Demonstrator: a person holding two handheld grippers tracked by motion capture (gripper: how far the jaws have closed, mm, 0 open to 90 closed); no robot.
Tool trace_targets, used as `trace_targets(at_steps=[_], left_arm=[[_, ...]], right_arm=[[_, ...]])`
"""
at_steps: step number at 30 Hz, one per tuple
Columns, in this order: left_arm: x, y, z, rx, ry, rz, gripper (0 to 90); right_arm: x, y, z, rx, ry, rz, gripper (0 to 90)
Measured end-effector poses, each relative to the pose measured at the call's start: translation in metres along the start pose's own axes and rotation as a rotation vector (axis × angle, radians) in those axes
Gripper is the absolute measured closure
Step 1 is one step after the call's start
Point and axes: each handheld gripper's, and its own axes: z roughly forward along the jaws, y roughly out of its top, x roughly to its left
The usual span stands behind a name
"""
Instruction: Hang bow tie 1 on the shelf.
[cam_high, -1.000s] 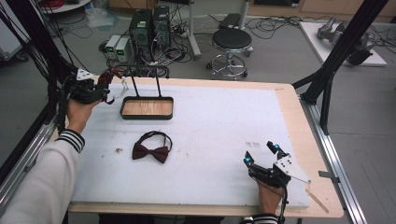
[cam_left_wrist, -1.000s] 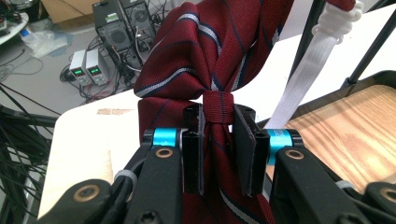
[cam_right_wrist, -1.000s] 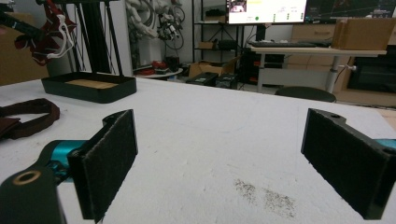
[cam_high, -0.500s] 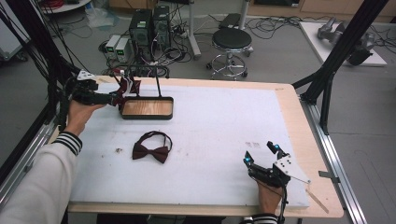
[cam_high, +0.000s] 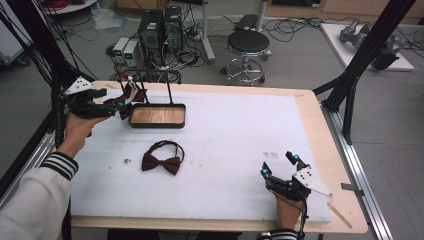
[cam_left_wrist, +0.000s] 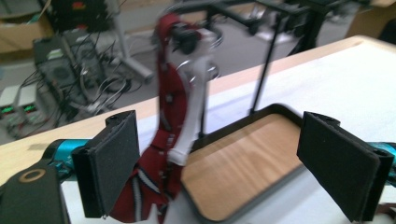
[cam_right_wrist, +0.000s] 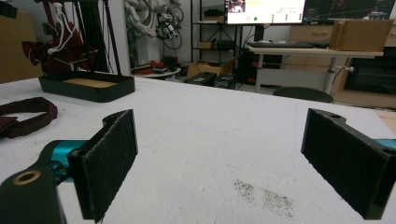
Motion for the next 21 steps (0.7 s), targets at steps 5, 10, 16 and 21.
trace_targets(at_steps=[5, 10, 16, 21], left_arm=[[-0.017, -0.007, -0.020, -0.082, -0.060, 0.019, 13.4], [-0.030, -0.013, -0.040, -0.183, -0.122, 0.024, 13.4], [-0.041, -0.026, -0.060, -0.248, -0.130, 0.030, 13.5], [-0.050, -0.044, -0.072, -0.271, -0.127, 0.045, 13.4]], right_arm=[[0.000, 0.000, 0.000, -0.001, 0.001, -0.001, 9.8], [0.000, 0.000, 0.000, -0.001, 0.001, -0.002, 9.8], [0.000, 0.000, 0.000, 0.000, 0.002, -0.001, 9.8], [0.000, 0.000, 0.000, -0.001, 0.004, -0.002, 9.8]])
